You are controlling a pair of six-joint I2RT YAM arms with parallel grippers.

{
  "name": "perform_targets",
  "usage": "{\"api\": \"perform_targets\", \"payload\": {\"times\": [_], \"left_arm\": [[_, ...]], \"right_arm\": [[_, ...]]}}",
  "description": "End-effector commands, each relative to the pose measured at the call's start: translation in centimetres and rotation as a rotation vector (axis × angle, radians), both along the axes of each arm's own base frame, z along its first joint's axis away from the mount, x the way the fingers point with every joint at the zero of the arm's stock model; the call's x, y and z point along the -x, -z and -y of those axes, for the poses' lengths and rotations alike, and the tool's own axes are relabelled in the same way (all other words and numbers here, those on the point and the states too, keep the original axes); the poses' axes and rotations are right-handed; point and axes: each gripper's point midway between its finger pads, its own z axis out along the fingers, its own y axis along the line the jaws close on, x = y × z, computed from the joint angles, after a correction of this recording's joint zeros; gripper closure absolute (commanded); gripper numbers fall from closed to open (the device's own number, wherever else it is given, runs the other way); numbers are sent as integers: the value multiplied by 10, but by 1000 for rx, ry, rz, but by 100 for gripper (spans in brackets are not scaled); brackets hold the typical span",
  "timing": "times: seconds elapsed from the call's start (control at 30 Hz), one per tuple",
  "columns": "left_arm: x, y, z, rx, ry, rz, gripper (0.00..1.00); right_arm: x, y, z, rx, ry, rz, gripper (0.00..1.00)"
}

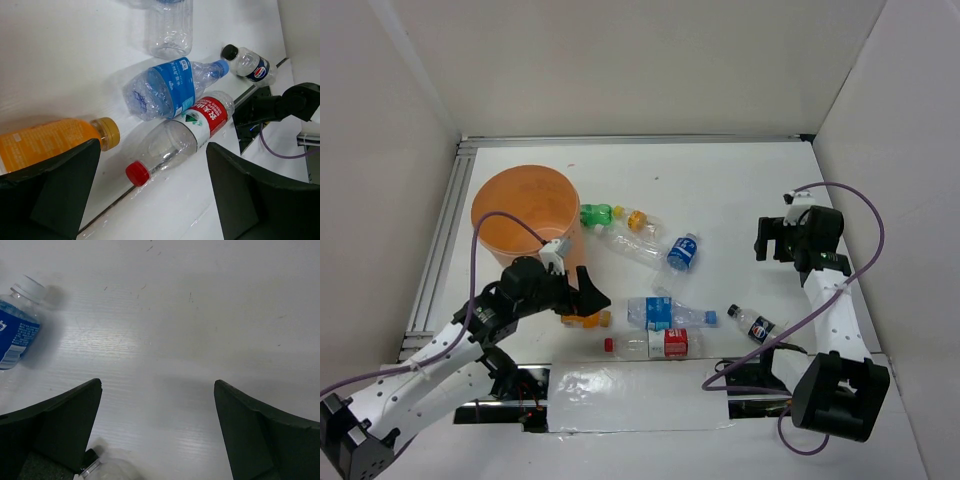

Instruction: Put the plastic bottles in the bin

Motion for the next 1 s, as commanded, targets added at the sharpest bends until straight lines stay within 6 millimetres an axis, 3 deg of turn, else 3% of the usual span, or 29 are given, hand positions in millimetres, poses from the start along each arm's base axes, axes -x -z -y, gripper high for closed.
{"api": "perform_targets", "payload": {"times": [0.0,0.2,0.27,0.33,0.37,0.4,0.47,0.5,0.53,0.57,0.6,0.63,0.67,0.73,0.77,0.83,0.97], "left_arm": [[-3,0,8,25,-15,-12,0],[-6,7,15,-1,-78,-54,8],[-5,4,21,8,-86,-61,18],[-8,9,23,-16,-116,-73,35],[-9,7,27,-9,-134,-84,50],[-4,6,32,-10,-124,-88,72],[-8,8,38,-23,-179,-114,82],[-1,3,47,-29,-169,-120,82],[0,3,50,-44,-185,-132,70],[-4,2,50,-45,-258,-143,57],[6,9,60,-79,-252,-158,41],[6,-2,68,-67,-283,-161,29],[4,4,61,-118,-346,-159,14],[13,4,72,-115,-445,-241,7],[16,12,61,-138,-554,-297,5],[28,16,67,-177,-598,-345,4],[31,22,68,-244,-606,-300,2]], "right_arm": [[-8,-23,1,16,-19,58,0],[-6,-26,-1,40,-56,76,0],[-6,-25,3,44,-30,70,0],[-6,-22,4,47,-23,58,0],[-6,-22,5,47,-23,58,0],[-5,-21,3,46,-36,51,0],[-2,-19,-2,56,-91,45,0],[-1,-18,-8,43,-126,45,0],[-1,-19,-10,36,-135,48,4],[1,-20,-12,39,-150,52,21],[1,-20,-12,39,-150,52,46],[1,-22,-12,42,-150,60,61],[1,-23,-14,36,-158,63,64],[1,-23,-14,36,-158,63,46],[2,-26,-14,39,-158,73,25],[2,-26,-16,34,-165,75,17],[2,-28,-16,37,-165,84,16]]}}
